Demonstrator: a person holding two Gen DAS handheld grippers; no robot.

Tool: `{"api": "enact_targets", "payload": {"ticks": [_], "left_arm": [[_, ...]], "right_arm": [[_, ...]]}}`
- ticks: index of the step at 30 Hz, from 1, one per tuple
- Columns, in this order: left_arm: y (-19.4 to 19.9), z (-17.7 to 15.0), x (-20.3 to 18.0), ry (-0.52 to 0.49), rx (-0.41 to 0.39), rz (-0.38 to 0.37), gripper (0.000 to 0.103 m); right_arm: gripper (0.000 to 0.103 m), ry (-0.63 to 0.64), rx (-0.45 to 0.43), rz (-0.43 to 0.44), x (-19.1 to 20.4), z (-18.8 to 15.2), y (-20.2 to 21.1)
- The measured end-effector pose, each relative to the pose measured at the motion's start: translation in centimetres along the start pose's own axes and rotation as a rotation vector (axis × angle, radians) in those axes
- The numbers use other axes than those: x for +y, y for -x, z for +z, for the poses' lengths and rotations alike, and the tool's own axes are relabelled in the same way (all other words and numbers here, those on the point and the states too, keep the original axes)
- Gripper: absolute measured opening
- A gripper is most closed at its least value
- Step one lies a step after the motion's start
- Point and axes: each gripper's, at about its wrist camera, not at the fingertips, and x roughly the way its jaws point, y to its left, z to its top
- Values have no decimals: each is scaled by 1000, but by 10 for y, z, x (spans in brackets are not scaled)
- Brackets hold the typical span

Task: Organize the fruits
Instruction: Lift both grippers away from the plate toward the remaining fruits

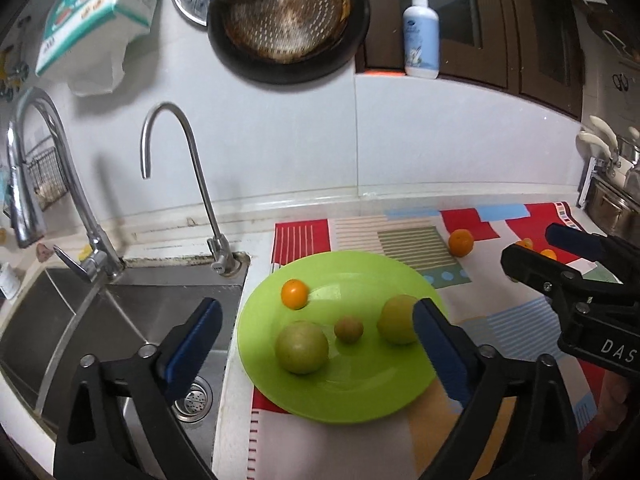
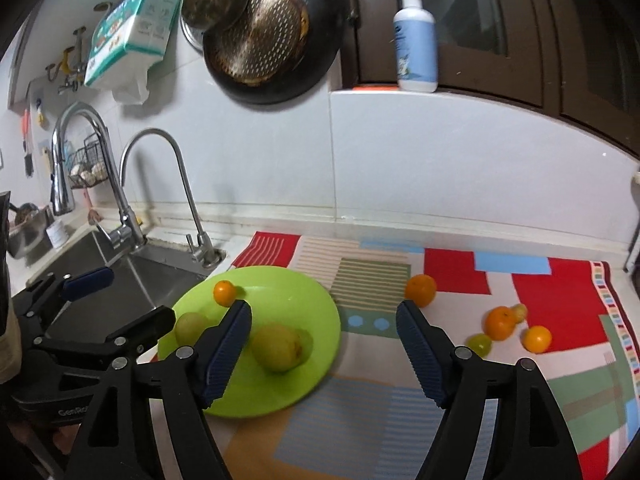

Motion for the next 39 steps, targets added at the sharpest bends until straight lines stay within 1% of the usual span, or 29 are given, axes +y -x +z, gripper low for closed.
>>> {"api": "enact_targets", "payload": {"ticks": [9,13,21,31,36,39], "left_arm": [[34,-1,-34,-18,-42,-16,103],[47,2,-54,-24,-62,-27,103],[61,5,-96,-35,-87,-47,103],[60,7,-141,-60,-96,-72,103],[47,13,-158,-100,-97,-98,103],[33,19,-165,-135,-95,-125,102]], "right_arm": [[75,-28,-53,-44,-24,-11,49],[78,-44,-69,-61,-40,-15,69],[78,-36,-98,-95,-74,-18,100],[78,-13,-112,-132,-116,-23,119],[78,-21,-99,-164,-133,-29,117],[78,-38,-81,-181,-140,-33,110]]}}
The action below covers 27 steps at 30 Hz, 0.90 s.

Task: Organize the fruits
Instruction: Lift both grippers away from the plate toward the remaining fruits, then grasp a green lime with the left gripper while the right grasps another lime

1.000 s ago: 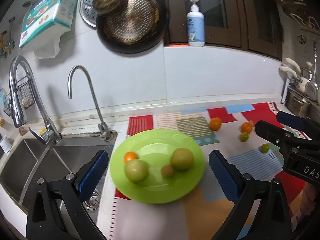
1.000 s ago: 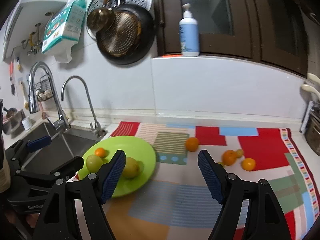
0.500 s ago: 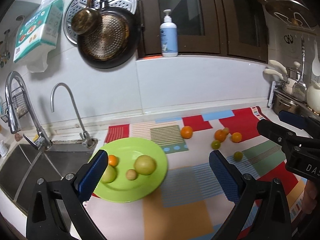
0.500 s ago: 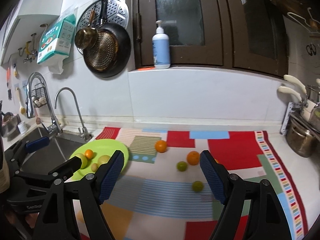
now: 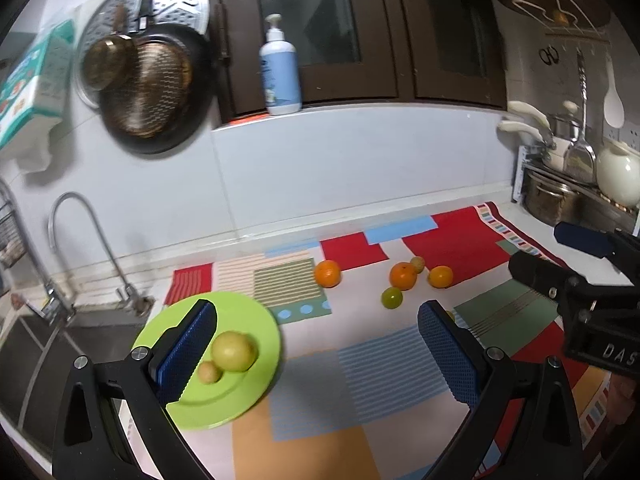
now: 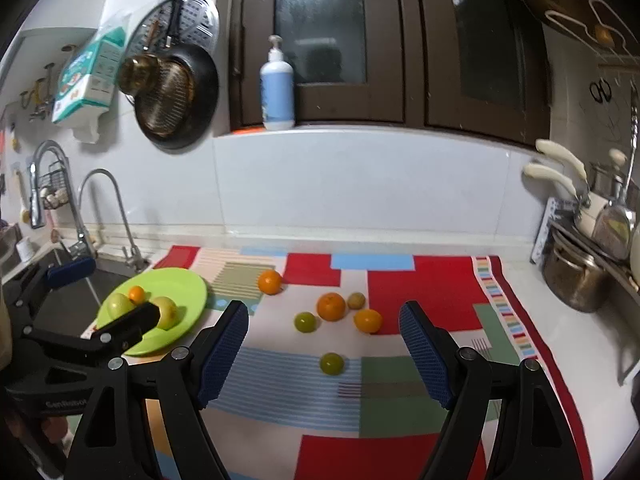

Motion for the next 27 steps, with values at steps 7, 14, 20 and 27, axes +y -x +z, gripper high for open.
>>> {"api": "enact_targets", "payload": {"ticks": [7,14,20,27], "left_arm": [[-40,5,-6,-91,19,-76,99],[-91,1,-11,-119,81,-161,93],[-131,-6,-19,-133,144,-228,86],[-174,-11,-38,-158,215,-283,76]], "right_arm": [[78,-33,58,-32,-2,-14,-31],[70,-78,145,-39,-6,-30,-69],[60,-103,227,-43,-10,-44,-101],[47,-158,318,-20,-16,-58,-134]]}}
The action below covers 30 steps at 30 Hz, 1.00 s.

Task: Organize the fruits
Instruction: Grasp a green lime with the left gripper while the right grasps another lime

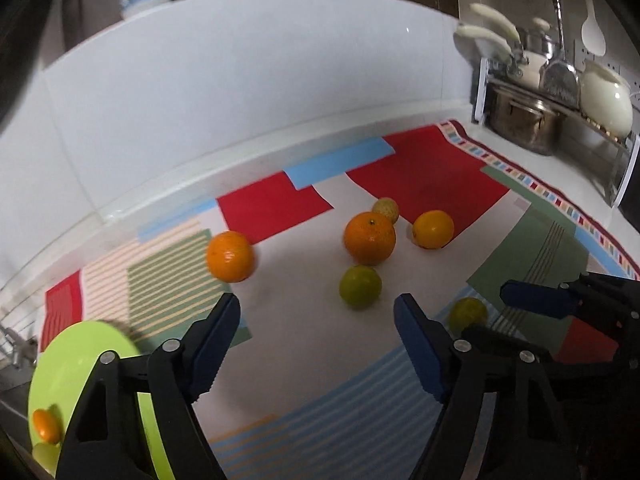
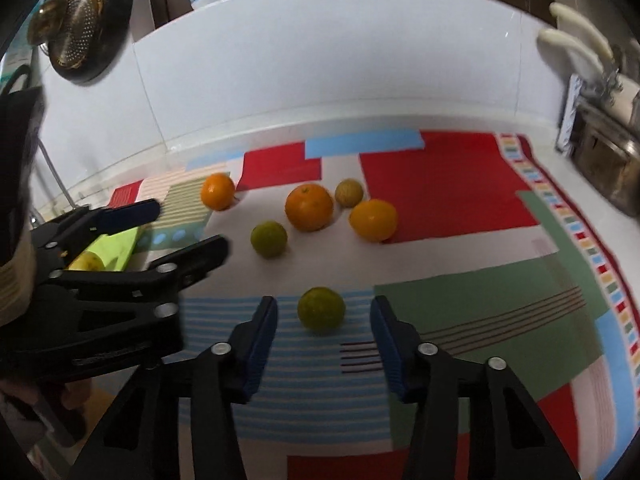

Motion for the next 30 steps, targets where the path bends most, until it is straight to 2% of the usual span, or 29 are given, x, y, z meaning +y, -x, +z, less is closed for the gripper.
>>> {"api": "enact_targets", "payload": {"ticks": [5,10,15,21,30], "left_arm": [[-24,6,-8,-10,39,-50,73],[-38,10,-15,-8,72,-74,63],[-46,12,-17,-4,99,-80,45],[-52,13,-21,-20,121,-76,30],[-30,12,-17,21,107,-66,30]], "right_arm": [[42,-6,34,-3,-2,-3,-14],[33,-32,56,24,-6,-4,-23],[30,-44,47,8,-11,-1,-24],[30,-74,27,-22,-28,9,-20],[30,-70,-11,-9,-29,18,-11]]}}
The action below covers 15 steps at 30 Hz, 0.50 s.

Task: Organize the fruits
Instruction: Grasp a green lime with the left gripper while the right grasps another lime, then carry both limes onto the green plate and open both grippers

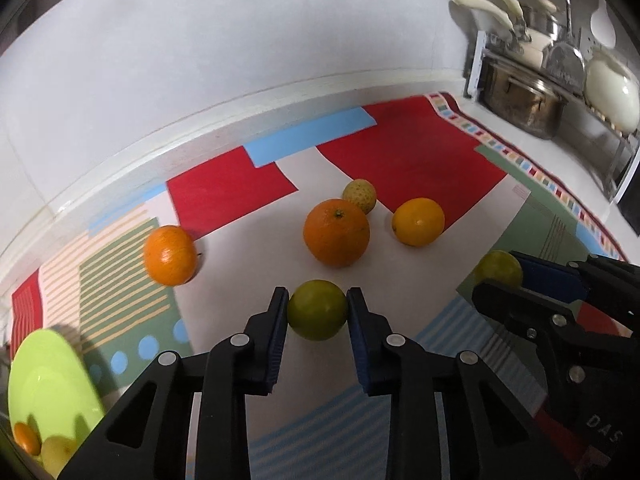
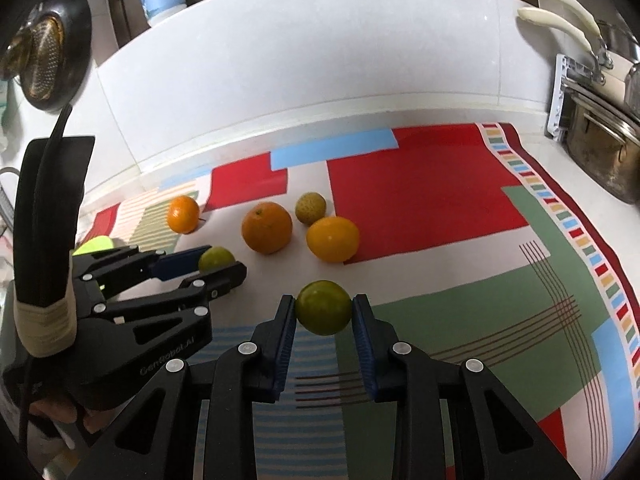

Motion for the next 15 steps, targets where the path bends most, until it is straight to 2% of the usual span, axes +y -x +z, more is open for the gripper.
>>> {"api": "enact_targets", "payload": {"ticks": [15], "left_arm": [[87,-25,15,118,-108,69,30]], "right_arm": [[30,94,-100,83,35,4,54]]}}
